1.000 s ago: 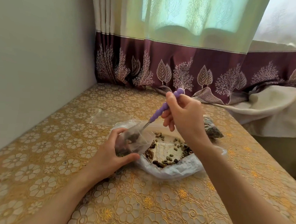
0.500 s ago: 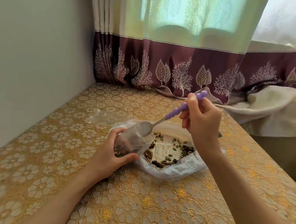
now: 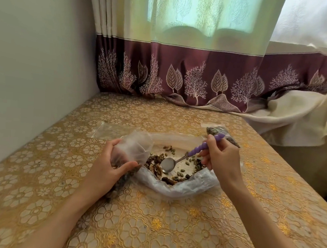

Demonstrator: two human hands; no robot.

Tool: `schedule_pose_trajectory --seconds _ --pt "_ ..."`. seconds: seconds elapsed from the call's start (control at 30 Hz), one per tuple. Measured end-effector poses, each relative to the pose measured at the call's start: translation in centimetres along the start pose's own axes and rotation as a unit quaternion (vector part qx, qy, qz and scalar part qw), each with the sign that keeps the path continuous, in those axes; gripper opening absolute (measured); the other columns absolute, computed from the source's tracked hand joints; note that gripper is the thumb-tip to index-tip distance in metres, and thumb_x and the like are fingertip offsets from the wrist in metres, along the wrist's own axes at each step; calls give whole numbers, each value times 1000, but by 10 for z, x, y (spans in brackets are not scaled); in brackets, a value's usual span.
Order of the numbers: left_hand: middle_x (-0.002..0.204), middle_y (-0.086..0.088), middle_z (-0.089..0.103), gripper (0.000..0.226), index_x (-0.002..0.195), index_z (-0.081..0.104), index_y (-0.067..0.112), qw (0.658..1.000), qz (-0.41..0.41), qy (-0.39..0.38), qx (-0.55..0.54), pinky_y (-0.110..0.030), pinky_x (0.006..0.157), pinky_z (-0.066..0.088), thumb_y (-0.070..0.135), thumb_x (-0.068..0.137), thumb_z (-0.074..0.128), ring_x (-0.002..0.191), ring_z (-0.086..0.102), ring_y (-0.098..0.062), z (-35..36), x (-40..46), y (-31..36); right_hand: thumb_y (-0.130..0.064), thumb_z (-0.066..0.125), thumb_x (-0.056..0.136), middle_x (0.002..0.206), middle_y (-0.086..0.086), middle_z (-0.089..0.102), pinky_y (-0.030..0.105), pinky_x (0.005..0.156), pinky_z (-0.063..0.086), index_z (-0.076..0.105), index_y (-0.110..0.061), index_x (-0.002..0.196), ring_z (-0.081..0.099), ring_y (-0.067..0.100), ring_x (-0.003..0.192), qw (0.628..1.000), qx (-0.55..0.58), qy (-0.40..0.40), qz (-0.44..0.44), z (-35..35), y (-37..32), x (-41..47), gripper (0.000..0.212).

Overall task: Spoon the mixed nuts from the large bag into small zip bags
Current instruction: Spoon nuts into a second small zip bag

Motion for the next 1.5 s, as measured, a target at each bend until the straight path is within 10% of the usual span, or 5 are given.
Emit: schedule_pose_trajectory --seconds 0.37,0.77,1.5 --pt "106 19 55 73 125 38 32 1000 -8 3 -2 -18 76 47 56 63 66 93 60 0 0 1 -3 -15 45 100 51 6 67 17 34 40 61 1 70 57 11 40 987 57 -66 138 28 14 -10 37" --pt "87 18 59 67 119 37 34 1000 -2 -4 5 -1 67 43 54 62 66 82 57 16 2 0 -1 -15 48 98 47 5 63 15 35 40 59 0 71 55 9 38 976 117 37 182 -3 22 -2 33" --pt "97 22 57 66 112 38 42 1000 2 -19 -17 -2 68 44 48 57 74 86 57 18 3 -1 2 -12 48 98 61 3 70 22 37 46 60 -3 71 60 19 43 982 80 -115 -129 64 -73 -7 31"
Point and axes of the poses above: each hand's wrist, its own x-axis towards the middle knuckle, its own z-axis out of the palm, y = z × x, the point moved 6 cm from there along x, towards the middle knuckle
